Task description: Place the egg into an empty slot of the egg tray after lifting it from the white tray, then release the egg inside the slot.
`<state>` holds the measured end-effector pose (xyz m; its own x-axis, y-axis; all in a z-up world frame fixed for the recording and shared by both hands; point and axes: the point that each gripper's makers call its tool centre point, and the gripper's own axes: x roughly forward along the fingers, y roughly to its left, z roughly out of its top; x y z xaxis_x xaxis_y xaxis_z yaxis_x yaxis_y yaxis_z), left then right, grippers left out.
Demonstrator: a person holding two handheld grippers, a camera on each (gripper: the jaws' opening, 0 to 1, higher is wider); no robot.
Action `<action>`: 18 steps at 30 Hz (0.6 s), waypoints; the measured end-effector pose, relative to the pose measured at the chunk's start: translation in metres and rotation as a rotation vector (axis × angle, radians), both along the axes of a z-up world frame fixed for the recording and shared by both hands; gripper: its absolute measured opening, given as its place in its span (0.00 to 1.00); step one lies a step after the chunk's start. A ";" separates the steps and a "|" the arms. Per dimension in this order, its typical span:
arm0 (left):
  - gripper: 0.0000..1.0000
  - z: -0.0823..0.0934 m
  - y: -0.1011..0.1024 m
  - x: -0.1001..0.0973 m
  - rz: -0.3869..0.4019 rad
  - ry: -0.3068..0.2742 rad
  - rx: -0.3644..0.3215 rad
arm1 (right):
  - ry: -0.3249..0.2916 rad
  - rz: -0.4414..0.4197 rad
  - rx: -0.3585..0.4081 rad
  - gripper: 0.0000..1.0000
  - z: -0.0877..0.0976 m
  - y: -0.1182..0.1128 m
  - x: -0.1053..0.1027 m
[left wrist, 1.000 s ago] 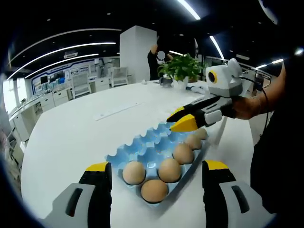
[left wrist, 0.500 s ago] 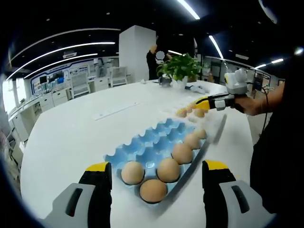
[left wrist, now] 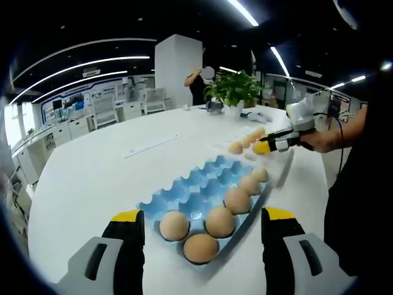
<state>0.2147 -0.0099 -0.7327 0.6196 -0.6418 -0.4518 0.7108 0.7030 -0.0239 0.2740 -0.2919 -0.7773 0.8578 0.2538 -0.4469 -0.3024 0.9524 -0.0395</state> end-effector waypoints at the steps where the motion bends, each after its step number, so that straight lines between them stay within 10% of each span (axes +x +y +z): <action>1: 0.77 0.000 0.000 0.000 0.000 0.001 0.000 | -0.007 0.013 -0.016 0.27 0.000 0.000 0.000; 18: 0.77 -0.004 0.004 -0.001 0.008 0.014 0.007 | -0.013 0.030 0.038 0.25 0.015 -0.002 -0.001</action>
<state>0.2133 -0.0064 -0.7368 0.6187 -0.6335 -0.4647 0.7045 0.7091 -0.0286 0.2732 -0.2944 -0.7621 0.8551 0.2964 -0.4253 -0.3310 0.9436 -0.0079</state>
